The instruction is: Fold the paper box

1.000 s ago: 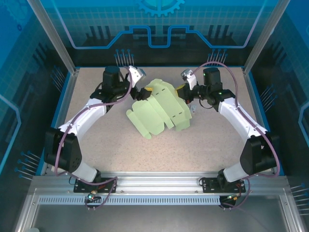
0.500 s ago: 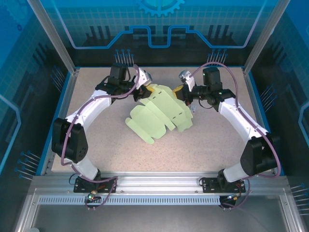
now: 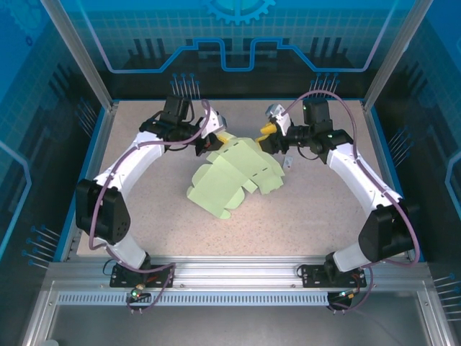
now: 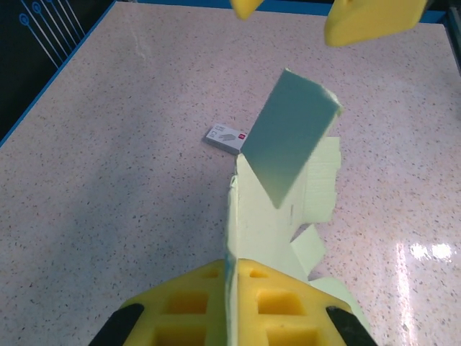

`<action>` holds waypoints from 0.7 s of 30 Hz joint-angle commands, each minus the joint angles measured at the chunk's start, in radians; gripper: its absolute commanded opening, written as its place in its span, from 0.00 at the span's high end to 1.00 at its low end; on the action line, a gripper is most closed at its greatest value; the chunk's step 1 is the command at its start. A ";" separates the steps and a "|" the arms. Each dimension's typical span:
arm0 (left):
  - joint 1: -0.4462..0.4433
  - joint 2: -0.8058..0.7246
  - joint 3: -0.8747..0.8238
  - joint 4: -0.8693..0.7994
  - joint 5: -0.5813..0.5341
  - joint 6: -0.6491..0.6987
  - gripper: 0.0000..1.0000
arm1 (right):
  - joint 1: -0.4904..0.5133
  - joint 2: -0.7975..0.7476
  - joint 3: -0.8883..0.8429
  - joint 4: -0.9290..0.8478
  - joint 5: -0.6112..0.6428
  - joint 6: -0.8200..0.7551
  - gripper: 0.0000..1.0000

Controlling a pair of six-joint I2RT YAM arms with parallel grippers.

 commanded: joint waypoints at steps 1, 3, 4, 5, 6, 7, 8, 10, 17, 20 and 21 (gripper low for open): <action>0.008 -0.058 0.022 -0.048 0.013 0.045 1.00 | -0.016 -0.014 0.003 -0.053 -0.044 -0.055 0.46; 0.015 -0.065 0.026 -0.048 0.017 0.026 1.00 | -0.015 -0.034 -0.023 -0.051 -0.027 -0.069 0.44; 0.018 -0.067 0.026 -0.049 0.021 0.023 1.00 | -0.015 -0.048 -0.040 -0.043 -0.016 -0.073 0.43; 0.019 -0.072 0.025 -0.050 0.026 0.024 1.00 | -0.016 -0.063 -0.069 -0.025 0.005 -0.074 0.42; 0.020 -0.074 0.020 -0.050 0.027 0.025 1.00 | -0.016 -0.083 -0.096 -0.002 0.025 -0.076 0.42; 0.020 -0.076 0.017 -0.047 0.028 0.025 1.00 | -0.016 -0.097 -0.116 0.012 0.033 -0.078 0.41; 0.020 -0.076 0.015 -0.044 0.029 0.025 1.00 | -0.016 -0.112 -0.134 0.023 0.031 -0.079 0.41; 0.022 -0.075 0.015 -0.042 0.028 0.022 1.00 | -0.012 -0.135 -0.162 0.038 0.032 -0.079 0.41; 0.025 -0.074 0.013 -0.038 0.039 0.012 1.00 | 0.020 -0.149 -0.243 0.137 0.125 -0.078 0.43; 0.025 -0.074 0.012 -0.037 0.044 0.009 1.00 | 0.034 -0.129 -0.242 0.170 0.133 -0.079 0.46; 0.025 -0.075 0.012 -0.036 0.046 0.006 1.00 | 0.041 -0.121 -0.238 0.175 0.133 -0.081 0.47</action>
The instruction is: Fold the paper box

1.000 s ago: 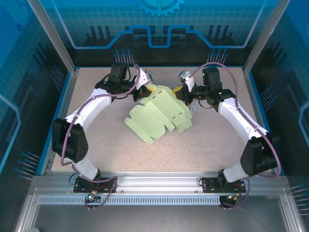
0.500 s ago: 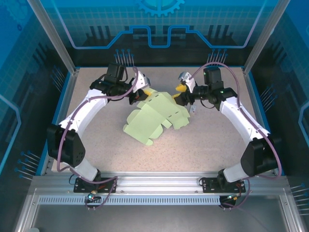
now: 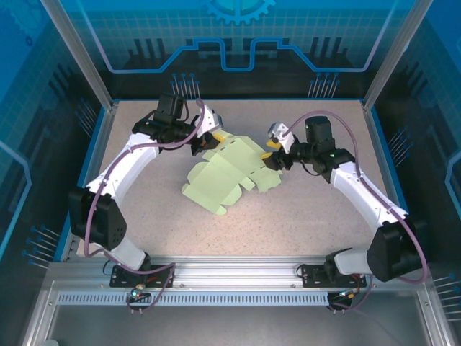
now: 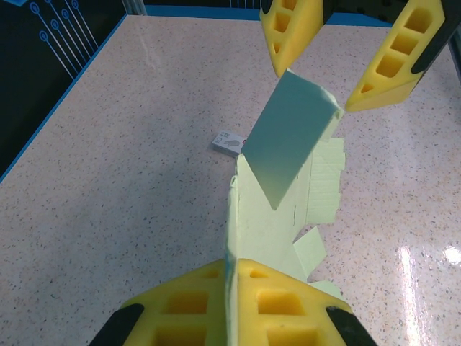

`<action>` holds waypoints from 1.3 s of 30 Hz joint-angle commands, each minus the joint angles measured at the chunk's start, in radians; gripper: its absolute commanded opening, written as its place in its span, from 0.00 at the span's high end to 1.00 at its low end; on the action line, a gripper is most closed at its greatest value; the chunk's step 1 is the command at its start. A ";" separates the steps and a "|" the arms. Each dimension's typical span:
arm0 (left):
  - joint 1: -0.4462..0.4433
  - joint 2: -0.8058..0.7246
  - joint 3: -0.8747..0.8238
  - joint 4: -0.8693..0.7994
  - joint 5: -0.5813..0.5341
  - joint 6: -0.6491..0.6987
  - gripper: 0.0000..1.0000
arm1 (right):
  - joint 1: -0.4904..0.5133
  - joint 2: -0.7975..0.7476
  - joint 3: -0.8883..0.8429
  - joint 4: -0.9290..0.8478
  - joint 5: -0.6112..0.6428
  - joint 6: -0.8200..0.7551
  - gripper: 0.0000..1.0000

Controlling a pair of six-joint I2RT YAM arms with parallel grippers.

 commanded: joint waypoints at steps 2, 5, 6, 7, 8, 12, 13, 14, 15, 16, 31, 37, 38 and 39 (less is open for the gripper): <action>0.008 -0.028 0.012 -0.015 0.047 -0.002 1.00 | 0.037 0.038 0.015 0.066 0.029 -0.017 0.49; 0.008 -0.028 0.010 -0.014 0.046 -0.004 1.00 | 0.054 0.065 0.034 0.066 0.038 -0.023 0.56; 0.008 -0.027 0.010 -0.013 0.046 -0.005 1.00 | 0.059 0.071 0.037 0.069 0.044 -0.025 0.61; 0.008 -0.028 0.010 -0.014 0.045 -0.006 1.00 | 0.062 0.076 0.039 0.072 0.051 -0.025 0.65; 0.008 -0.027 0.010 -0.013 0.044 -0.007 1.00 | 0.063 0.077 0.038 0.077 0.059 -0.025 0.70; 0.008 -0.023 0.010 -0.012 0.035 -0.011 1.00 | 0.065 0.067 0.025 0.098 0.079 -0.016 0.76; 0.008 -0.021 0.010 -0.013 0.034 -0.012 1.00 | 0.065 0.065 0.023 0.103 0.085 -0.013 0.74; 0.008 -0.018 0.010 -0.012 0.036 -0.013 1.00 | 0.065 0.060 0.016 0.114 0.091 -0.008 0.73; 0.008 -0.016 0.010 -0.012 0.036 -0.014 1.00 | 0.065 0.056 0.012 0.122 0.095 -0.003 0.71; 0.008 -0.013 0.011 -0.012 0.036 -0.015 1.00 | 0.063 0.054 0.009 0.127 0.094 0.001 0.69; 0.008 0.011 0.020 0.019 0.010 -0.127 0.99 | 0.099 0.054 0.019 0.121 0.246 0.040 0.93; 0.009 0.060 0.046 0.025 -0.002 -0.286 0.87 | 0.221 0.054 0.002 0.119 0.633 0.064 0.96; 0.010 0.074 0.054 0.022 -0.008 -0.309 0.87 | 0.238 0.054 -0.003 0.126 0.692 0.071 0.96; 0.012 0.088 0.064 0.019 -0.013 -0.331 0.86 | 0.259 0.055 -0.009 0.137 0.751 0.076 0.97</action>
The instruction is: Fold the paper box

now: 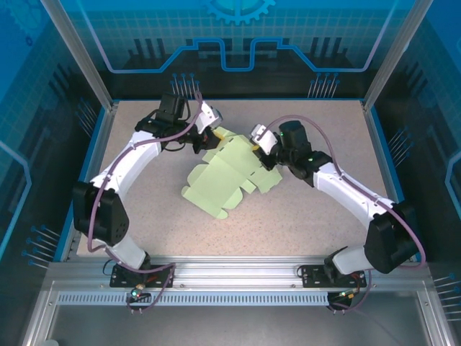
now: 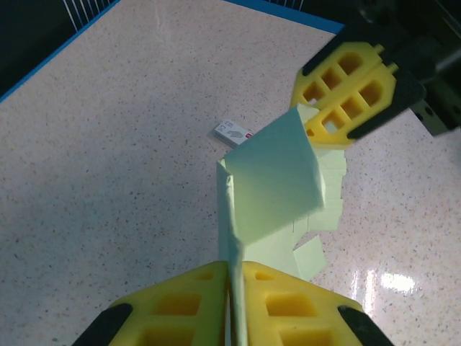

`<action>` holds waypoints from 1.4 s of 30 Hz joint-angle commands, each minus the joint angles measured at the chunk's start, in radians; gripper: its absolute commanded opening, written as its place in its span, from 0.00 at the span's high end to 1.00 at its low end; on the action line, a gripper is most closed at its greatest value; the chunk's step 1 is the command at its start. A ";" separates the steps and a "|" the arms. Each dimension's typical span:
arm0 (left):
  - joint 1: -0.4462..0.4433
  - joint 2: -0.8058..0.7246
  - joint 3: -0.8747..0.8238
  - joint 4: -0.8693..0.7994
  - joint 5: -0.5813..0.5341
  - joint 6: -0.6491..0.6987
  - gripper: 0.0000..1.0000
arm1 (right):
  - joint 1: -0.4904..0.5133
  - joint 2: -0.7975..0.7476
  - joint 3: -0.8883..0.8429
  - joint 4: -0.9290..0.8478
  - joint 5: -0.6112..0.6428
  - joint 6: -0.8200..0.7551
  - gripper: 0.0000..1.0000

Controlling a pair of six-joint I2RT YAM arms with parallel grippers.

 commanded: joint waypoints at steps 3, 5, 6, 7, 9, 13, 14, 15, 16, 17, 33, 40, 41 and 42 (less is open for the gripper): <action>0.021 0.076 0.069 0.002 0.012 -0.164 0.86 | 0.100 -0.002 -0.024 0.038 0.396 0.036 0.97; 0.029 0.102 0.083 0.001 0.010 -0.193 0.85 | 0.134 0.018 -0.029 0.047 0.460 0.033 0.97; 0.032 0.112 0.088 -0.001 0.007 -0.202 0.84 | 0.146 0.029 -0.032 0.050 0.488 0.035 0.98; 0.035 0.118 0.091 -0.002 0.003 -0.206 0.83 | 0.154 0.042 -0.033 0.052 0.507 0.035 0.98; 0.039 0.124 0.088 -0.001 -0.002 -0.206 0.79 | 0.164 0.062 -0.035 0.055 0.529 0.042 0.98; 0.048 0.117 0.070 -0.001 -0.021 -0.198 0.73 | 0.166 0.079 -0.041 0.070 0.520 0.042 0.99; 0.052 0.112 0.064 0.001 -0.027 -0.198 0.71 | 0.166 0.084 -0.038 0.069 0.517 0.040 0.99; 0.057 0.107 0.057 0.003 -0.034 -0.200 0.70 | 0.164 0.088 -0.032 0.068 0.513 0.036 0.99; 0.061 0.103 0.051 0.007 -0.040 -0.199 0.69 | 0.164 0.092 -0.030 0.068 0.513 0.031 0.99; 0.066 0.096 0.043 0.011 -0.048 -0.199 0.67 | 0.164 0.096 -0.025 0.069 0.516 0.024 0.99; 0.071 0.017 -0.170 0.200 0.011 -0.073 0.42 | 0.080 0.066 0.063 -0.095 0.279 0.055 1.00; 0.056 0.098 -0.107 0.212 0.039 -0.047 0.49 | 0.040 0.026 0.069 -0.127 0.169 0.064 1.00; 0.056 0.111 -0.092 0.207 0.045 -0.061 0.54 | 0.036 0.022 0.068 -0.129 0.159 0.065 1.00; 0.056 0.119 -0.079 0.204 0.053 -0.074 0.59 | 0.035 0.020 0.068 -0.131 0.158 0.062 1.00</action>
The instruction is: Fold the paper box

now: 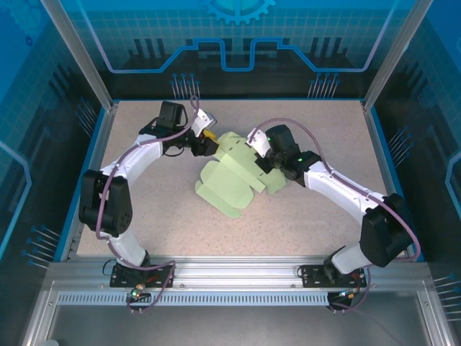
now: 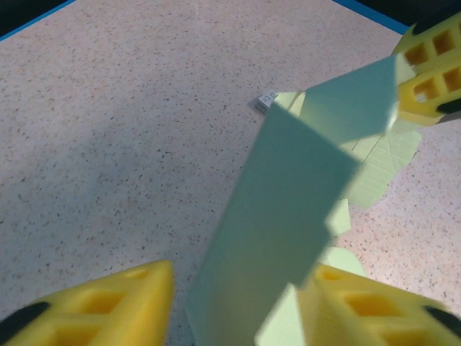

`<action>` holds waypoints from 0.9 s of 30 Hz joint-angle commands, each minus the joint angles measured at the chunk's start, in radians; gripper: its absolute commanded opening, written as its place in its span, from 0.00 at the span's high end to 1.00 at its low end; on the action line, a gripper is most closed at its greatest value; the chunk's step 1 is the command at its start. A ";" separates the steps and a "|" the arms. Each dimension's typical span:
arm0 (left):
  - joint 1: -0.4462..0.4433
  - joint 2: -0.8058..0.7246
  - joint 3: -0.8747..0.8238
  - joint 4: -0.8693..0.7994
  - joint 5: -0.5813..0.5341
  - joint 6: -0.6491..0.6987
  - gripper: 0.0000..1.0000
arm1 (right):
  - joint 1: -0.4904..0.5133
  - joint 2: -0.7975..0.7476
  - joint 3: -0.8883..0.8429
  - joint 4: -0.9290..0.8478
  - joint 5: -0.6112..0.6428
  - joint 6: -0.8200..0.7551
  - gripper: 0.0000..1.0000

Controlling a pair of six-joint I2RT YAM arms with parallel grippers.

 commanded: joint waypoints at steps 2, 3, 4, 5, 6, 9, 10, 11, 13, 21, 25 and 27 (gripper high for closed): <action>-0.005 0.045 0.063 0.003 0.082 -0.017 0.67 | -0.016 -0.034 0.032 -0.029 -0.062 0.013 1.00; -0.005 0.045 0.065 0.004 0.091 -0.031 0.70 | -0.016 -0.035 0.033 -0.029 -0.060 0.012 1.00; -0.005 0.044 0.065 0.005 0.100 -0.040 0.75 | -0.016 -0.035 0.033 -0.028 -0.056 0.012 1.00; -0.006 0.040 0.065 0.003 0.111 -0.048 0.80 | -0.015 -0.036 0.035 -0.026 -0.051 0.009 1.00; -0.006 0.036 0.065 -0.002 0.118 -0.056 0.85 | -0.010 -0.037 0.035 -0.021 -0.038 0.007 1.00; -0.006 0.024 0.077 -0.039 0.121 -0.088 0.94 | 0.020 -0.034 0.031 0.007 0.061 -0.019 1.00; -0.006 0.018 0.083 -0.056 0.121 -0.098 0.95 | 0.034 -0.032 0.026 0.021 0.101 -0.031 1.00; -0.006 0.014 0.091 -0.075 0.117 -0.112 0.96 | 0.048 -0.030 0.019 0.041 0.153 -0.045 1.00; -0.005 0.004 0.111 -0.114 0.110 -0.135 0.96 | 0.079 -0.030 0.002 0.094 0.245 -0.075 1.00; -0.002 0.004 0.171 -0.204 0.070 -0.197 0.97 | 0.185 0.002 -0.081 0.339 0.528 -0.240 1.00; 0.002 0.004 0.171 -0.200 0.068 -0.220 0.98 | 0.210 0.022 -0.117 0.434 0.595 -0.290 0.99; 0.004 0.006 0.170 -0.196 0.069 -0.232 0.98 | 0.220 0.031 -0.132 0.473 0.612 -0.308 0.99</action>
